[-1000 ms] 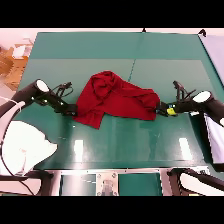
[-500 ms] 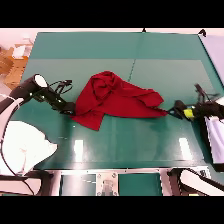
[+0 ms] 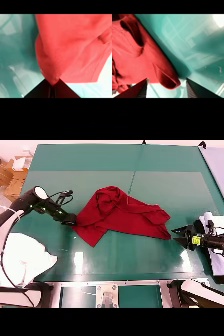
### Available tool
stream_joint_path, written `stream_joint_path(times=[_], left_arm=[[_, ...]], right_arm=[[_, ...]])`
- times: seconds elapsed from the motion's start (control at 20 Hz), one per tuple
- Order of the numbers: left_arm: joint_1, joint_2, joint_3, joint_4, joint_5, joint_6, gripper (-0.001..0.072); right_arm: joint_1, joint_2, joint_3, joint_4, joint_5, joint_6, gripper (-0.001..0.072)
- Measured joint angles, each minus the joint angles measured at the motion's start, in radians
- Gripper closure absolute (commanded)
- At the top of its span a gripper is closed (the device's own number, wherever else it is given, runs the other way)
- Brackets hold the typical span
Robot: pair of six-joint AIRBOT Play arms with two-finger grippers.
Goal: Fold the shirts.
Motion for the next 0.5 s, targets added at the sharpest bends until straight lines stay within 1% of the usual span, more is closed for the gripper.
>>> stream_joint_path(times=[0.15,0.25,0.5], left_arm=[[0.0,0.0,0.0,-0.014,0.002,0.013,0.0679],[0.0,0.0,0.0,-0.018,0.004,0.018,0.0679],[0.0,0.0,0.0,-0.032,0.008,0.022,0.0679]], right_arm=[[0.003,-0.003,0.019,-0.071,0.033,-0.017,0.0168],[0.035,-0.004,0.016,-0.116,0.03,-0.021,0.0168],[0.175,-0.041,0.026,-0.135,-0.056,-0.024,0.0171]])
